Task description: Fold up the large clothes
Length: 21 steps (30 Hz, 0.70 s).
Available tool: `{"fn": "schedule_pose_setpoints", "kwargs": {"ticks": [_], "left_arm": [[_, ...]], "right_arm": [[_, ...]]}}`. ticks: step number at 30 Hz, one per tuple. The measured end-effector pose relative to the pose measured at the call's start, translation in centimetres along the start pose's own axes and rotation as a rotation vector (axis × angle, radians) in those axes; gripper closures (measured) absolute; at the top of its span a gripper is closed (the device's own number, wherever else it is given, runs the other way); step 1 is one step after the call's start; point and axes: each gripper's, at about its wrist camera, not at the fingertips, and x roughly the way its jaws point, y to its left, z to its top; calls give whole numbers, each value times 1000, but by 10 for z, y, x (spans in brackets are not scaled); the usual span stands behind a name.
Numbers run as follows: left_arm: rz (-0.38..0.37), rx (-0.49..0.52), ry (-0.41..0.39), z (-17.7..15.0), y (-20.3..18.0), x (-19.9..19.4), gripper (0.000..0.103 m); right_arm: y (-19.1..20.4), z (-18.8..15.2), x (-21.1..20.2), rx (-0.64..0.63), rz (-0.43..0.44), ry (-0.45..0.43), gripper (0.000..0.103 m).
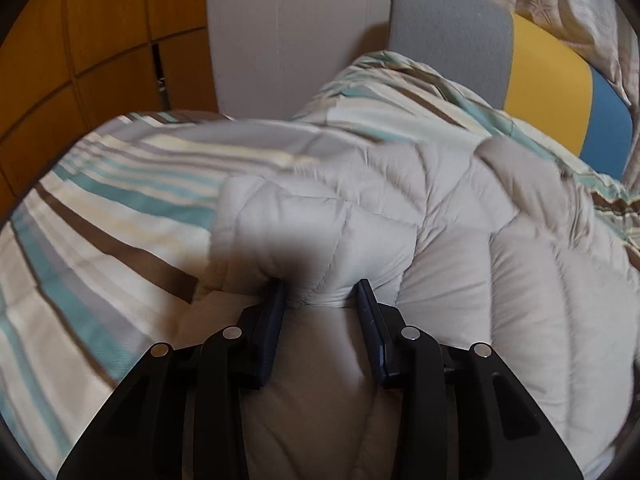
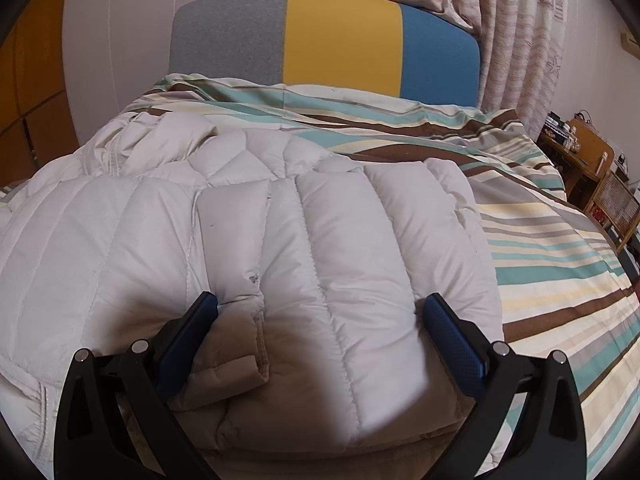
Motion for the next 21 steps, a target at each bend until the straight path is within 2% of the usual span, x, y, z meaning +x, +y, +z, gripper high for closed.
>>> {"fn": "schedule_pose_setpoints", "kwargs": {"ticks": [9,10,11,12,13,16,19,21], "left_arm": [[-30,-26,-22,-3,1,-3,64],[-23,-13,-24,-3,0,-10,57],[-13,1,-25,-3,-1,-16,42],[9,14,-31,-3,-2,-26,33],[30,17,-51,-4,-3,-35,16],[48,10,-157,-9,-5,-69,13],[28,26,-222,-11,-18,-92,13],[10,74,-235,-13,-32,-97,13]], "right_arm": [[3,-1,2,-10,-12,5,2],[3,-1,2,-11,-13,5,2],[3,-1,2,-13,-14,6,2],[3,-1,2,-13,-15,6,2],[3,-1,2,-14,-16,6,2],[1,-1,2,-8,-9,11,2],[-2,1,2,6,13,21,2],[-6,3,-3,16,35,18,2]]}}
